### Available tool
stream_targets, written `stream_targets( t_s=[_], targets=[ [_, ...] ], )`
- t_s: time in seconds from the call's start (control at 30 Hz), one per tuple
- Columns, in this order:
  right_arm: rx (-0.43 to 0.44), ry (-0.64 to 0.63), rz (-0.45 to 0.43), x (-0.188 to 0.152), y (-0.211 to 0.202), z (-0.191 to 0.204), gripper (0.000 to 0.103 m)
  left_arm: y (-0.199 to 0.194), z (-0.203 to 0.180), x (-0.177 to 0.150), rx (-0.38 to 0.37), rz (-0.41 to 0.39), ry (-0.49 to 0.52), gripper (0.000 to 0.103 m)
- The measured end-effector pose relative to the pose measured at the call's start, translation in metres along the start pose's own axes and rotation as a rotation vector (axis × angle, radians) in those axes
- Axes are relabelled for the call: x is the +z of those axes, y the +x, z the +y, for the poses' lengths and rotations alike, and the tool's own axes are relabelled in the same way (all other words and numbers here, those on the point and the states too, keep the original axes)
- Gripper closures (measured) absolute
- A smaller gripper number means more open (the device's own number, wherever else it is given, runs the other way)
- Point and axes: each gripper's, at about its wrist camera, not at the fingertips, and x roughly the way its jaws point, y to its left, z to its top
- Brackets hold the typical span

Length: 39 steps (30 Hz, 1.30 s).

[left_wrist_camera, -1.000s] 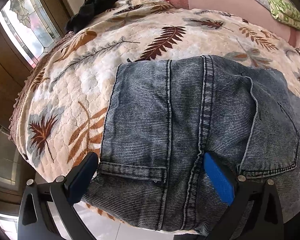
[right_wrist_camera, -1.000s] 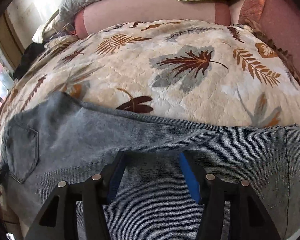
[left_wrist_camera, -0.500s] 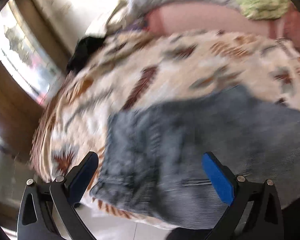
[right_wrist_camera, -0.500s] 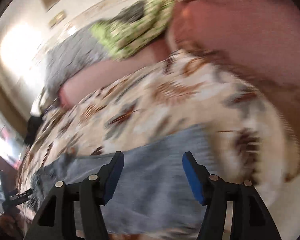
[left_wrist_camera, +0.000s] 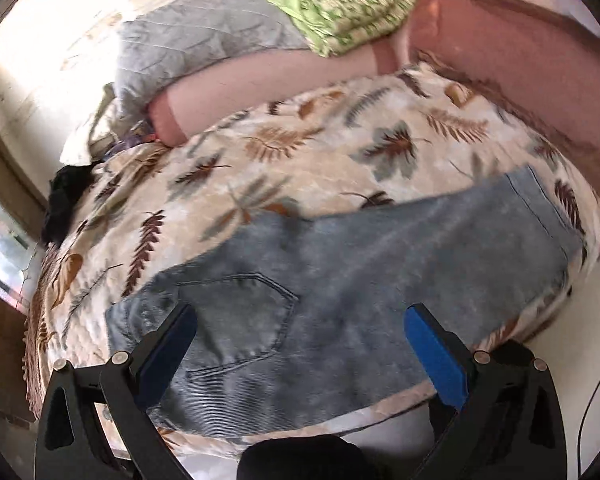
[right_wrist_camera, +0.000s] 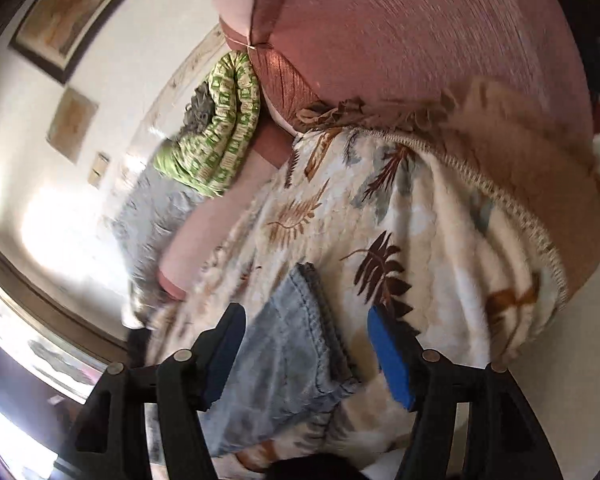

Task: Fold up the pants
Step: 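Grasp the jeans leg ends with the right gripper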

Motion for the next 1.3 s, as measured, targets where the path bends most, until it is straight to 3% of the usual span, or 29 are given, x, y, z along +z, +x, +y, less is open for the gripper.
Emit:
stream_targets(
  t_s=[0.2,0.43,0.77,0.83,0.9,0.93,1.1,1.3],
  targets=[
    [0.075,0.075,0.087,-0.012,0.039,-0.012,0.036,0.025,-0.025,0.002,-0.045,0.048,0.049,0.0],
    [0.029,0.033,0.216,-0.021,0.094,-0.012,0.034,0.081,-0.033,-0.001,-0.056,0.18,0.002,0.0],
    [-0.023,-0.117,0.381,-0.021,0.139,-0.001,0.032,0.123,-0.072,0.009,-0.057,0.232,0.051,0.0],
    [-0.03,-0.144,0.4,-0.021,0.144,0.006,0.037,0.134,-0.076,0.007,-0.074,0.251,0.059,0.0],
    [-0.07,-0.189,0.427,-0.022,0.15,0.012,0.08,0.136,-0.075,0.008,-0.086,0.245,0.044,0.0],
    [-0.073,-0.19,0.438,-0.022,0.152,0.013,0.087,0.137,-0.074,0.009,-0.093,0.253,0.042,0.0],
    [-0.017,-0.126,0.414,-0.021,0.141,0.018,0.089,0.125,-0.062,0.011,-0.08,0.239,0.037,0.0],
    [-0.002,-0.186,0.352,-0.014,0.121,0.069,0.09,0.091,-0.024,0.008,-0.096,0.179,-0.036,0.0]
  ],
)
